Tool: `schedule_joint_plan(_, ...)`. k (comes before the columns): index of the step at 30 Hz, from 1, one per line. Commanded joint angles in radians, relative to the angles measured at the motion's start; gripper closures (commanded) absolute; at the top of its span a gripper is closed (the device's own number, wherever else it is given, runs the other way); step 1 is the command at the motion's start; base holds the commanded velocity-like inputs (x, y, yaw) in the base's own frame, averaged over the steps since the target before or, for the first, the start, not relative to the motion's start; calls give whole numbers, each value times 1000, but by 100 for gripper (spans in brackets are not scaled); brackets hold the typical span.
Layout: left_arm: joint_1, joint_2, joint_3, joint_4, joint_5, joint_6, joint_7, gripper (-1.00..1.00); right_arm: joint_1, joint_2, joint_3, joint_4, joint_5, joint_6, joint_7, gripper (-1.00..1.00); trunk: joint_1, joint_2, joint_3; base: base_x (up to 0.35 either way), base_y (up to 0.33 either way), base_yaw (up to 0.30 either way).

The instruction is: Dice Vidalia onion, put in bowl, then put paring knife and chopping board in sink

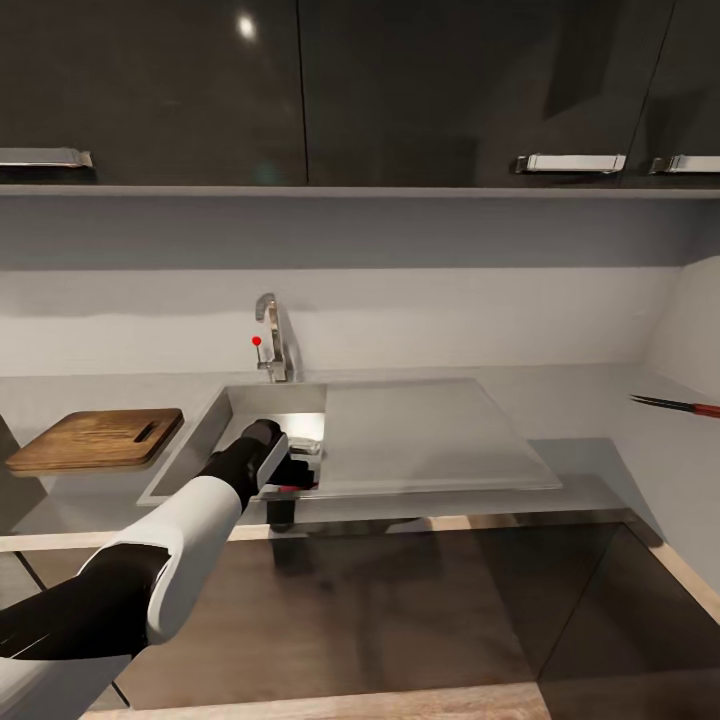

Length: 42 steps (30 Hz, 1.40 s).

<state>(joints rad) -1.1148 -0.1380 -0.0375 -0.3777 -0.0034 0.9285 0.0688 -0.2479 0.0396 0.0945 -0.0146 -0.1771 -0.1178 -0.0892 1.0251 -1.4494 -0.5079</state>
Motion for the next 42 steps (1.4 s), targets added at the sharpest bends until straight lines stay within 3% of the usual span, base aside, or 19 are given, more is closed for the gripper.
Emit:
schedule_joint_plan(1,0,0,-4,-1,0,4,2,-100,-1,0,8,1,-10,-3,-3,-100,0,-1,-1,0,0,0)
schedule_joint_plan(42,0,-6,-9,-5,5,23,0,-100,-1,3,10,1,-10,-3,-3,-100,0,-1,-1,0,0,0)
